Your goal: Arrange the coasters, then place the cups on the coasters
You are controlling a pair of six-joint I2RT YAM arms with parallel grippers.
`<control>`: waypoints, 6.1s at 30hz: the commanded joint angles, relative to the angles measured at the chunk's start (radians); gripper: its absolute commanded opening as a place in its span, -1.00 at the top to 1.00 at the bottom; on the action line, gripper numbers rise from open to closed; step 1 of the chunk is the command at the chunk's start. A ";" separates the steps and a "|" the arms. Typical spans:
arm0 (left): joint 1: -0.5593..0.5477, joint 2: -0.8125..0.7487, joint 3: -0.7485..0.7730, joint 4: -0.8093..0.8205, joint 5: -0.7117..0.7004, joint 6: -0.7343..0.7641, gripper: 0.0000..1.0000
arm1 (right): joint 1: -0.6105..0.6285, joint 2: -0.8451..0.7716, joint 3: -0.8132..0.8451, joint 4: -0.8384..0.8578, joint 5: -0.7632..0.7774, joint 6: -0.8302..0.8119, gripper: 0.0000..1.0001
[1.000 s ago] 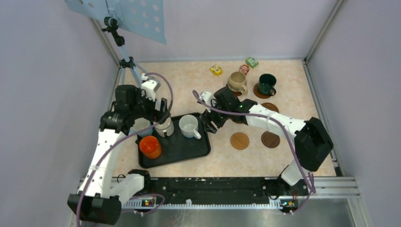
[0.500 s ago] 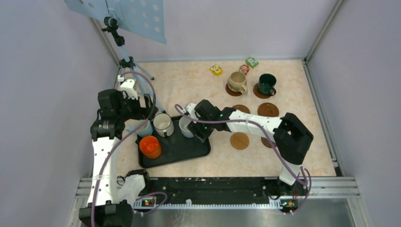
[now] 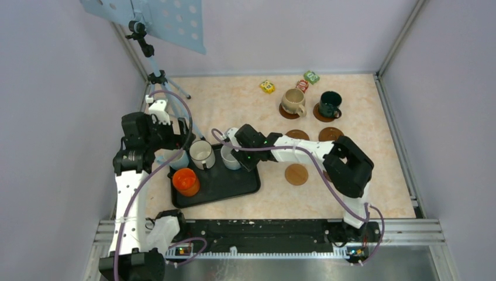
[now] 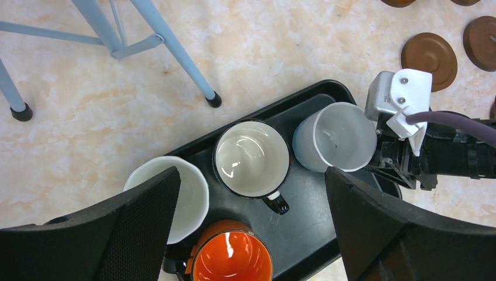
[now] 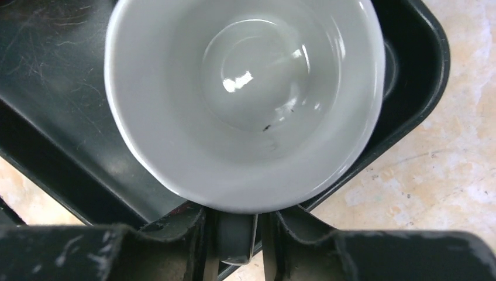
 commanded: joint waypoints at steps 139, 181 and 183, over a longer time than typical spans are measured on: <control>-0.140 0.045 -0.002 0.017 -0.172 -0.009 -0.97 | -0.382 -0.391 0.030 -0.054 -0.130 -0.157 -0.16; -0.034 0.075 -0.017 0.075 -0.697 -0.198 -0.98 | 0.200 0.242 0.478 0.010 0.157 0.196 -0.24; -0.034 0.074 -0.018 0.077 -0.695 -0.199 -0.97 | 0.199 0.263 0.499 -0.017 0.165 0.199 -0.21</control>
